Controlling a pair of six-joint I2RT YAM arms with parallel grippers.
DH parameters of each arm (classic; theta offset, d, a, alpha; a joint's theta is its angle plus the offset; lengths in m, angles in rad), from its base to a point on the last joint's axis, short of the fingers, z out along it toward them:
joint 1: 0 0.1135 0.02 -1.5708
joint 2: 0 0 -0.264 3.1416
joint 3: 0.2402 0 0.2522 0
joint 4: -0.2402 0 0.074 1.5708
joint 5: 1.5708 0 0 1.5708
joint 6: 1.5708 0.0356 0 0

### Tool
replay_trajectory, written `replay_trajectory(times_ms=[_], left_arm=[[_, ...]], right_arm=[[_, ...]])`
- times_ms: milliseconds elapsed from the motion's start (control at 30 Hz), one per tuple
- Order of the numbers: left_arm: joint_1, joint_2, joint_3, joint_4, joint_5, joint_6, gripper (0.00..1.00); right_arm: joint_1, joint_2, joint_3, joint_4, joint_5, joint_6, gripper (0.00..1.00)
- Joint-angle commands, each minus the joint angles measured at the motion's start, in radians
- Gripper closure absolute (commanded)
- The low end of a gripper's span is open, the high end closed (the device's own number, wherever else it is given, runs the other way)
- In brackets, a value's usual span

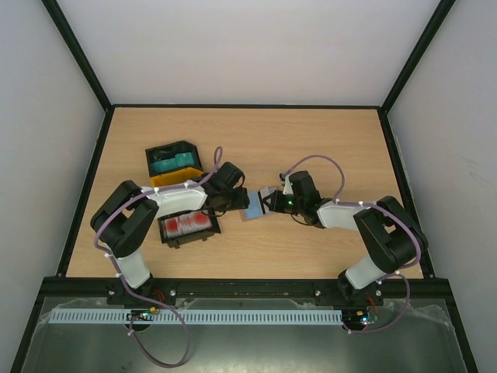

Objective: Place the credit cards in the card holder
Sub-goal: Insert the credit card into the card holder.

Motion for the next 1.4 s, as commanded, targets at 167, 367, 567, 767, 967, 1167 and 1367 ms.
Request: replay_trajectory(times_ms=[167, 367, 567, 767, 967, 1167, 1367], left_arm=[[-0.004, 0.035, 0.008, -0.054, -0.011, 0.0, 0.41], [-0.002, 0.056, 0.026, -0.073, -0.017, 0.013, 0.43], [-0.002, 0.067, 0.02, -0.068, -0.008, 0.008, 0.46], [-0.002, 0.076, 0.014, -0.058, 0.024, -0.003, 0.48], [-0.002, 0.086, 0.001, -0.051, 0.025, -0.011, 0.56], [-0.002, 0.106, -0.01, -0.05, 0.004, -0.019, 0.69], [-0.002, 0.114, -0.021, -0.047, -0.01, -0.029, 0.73]], right_arm=[[-0.004, 0.02, 0.032, 0.002, 0.053, -0.054, 0.98], [-0.005, 0.049, 0.06, -0.047, 0.064, -0.103, 0.98], [-0.005, 0.098, 0.06, -0.051, 0.076, -0.116, 0.98], [-0.005, 0.138, 0.053, -0.027, 0.027, -0.111, 0.98], [-0.005, 0.159, 0.033, 0.008, -0.03, -0.072, 0.98], [-0.005, 0.198, 0.034, 0.05, -0.101, -0.03, 0.98], [-0.007, 0.225, 0.02, 0.108, -0.149, 0.037, 0.98]])
